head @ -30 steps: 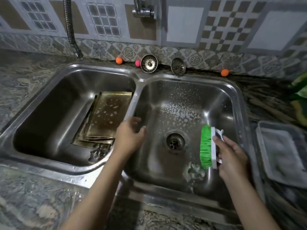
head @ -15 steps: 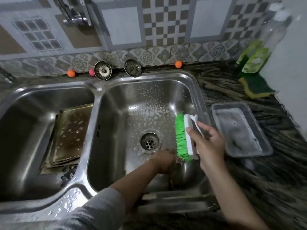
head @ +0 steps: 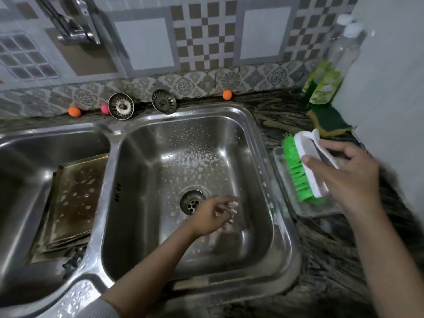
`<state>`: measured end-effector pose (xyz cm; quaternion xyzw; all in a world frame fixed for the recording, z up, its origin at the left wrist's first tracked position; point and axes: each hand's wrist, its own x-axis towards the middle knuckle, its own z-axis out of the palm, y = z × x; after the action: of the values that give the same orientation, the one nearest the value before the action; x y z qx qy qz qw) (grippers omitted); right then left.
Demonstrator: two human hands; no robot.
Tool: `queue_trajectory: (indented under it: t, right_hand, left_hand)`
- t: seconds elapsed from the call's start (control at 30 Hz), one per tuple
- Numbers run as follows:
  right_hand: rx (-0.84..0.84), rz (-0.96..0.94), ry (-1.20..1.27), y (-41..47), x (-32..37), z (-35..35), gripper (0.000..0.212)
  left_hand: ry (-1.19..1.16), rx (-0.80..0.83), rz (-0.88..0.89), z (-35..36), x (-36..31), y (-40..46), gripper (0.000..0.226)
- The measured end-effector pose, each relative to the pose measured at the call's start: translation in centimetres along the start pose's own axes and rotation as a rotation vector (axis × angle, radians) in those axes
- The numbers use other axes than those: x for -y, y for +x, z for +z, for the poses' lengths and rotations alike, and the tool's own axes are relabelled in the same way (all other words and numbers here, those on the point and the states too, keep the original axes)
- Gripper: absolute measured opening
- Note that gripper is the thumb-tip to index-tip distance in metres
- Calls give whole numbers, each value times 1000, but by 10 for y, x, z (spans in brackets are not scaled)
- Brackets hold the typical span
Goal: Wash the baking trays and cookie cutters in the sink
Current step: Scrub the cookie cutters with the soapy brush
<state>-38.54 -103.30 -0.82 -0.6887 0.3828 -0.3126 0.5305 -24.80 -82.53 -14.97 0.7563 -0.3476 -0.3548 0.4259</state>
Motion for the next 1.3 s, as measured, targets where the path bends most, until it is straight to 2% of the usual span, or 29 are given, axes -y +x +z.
queue_trajectory:
  t: [0.13,0.33,0.6,0.7,0.83,0.97,1.1,1.23,1.3]
  right_hand:
    - [47,-41,-293,11,-22,-1,39]
    - [111,-44,-409,9,-49,6,41]
    - [42,-152,-274,1,-4,-2,39]
    - [85,-39,-67,-14,14,13,37]
    - [278,186,135,-50,5,59,36]
    - [222,323,201,-61,-17,114,36]
    - [242,409,234,-54,-29,150,32]
    - [192,448,225,-50,-35,168,30]
    - [195,500,268,-48,-39,166,28]
  left_hand:
    - [-384,-107,-110,-4,-20,-11,36]
    - [-704,-216,-173,-8,-28,-19,31]
    - [-920,-285,-131,-15,-38,-28,30]
    - [-1012,-267,-132,-15,-44,-28,29]
    - [-1101,-270,-99,-12,-53,-27,34]
    - [-1162,-386,-69,-14,-52,-38,30]
    - [-1090,-408,-110,-21,-38,-59,33]
    - [-987,-391,-193,-20,-27,-76,30]
    - [-984,-452,-215,-23,-23,-76,29]
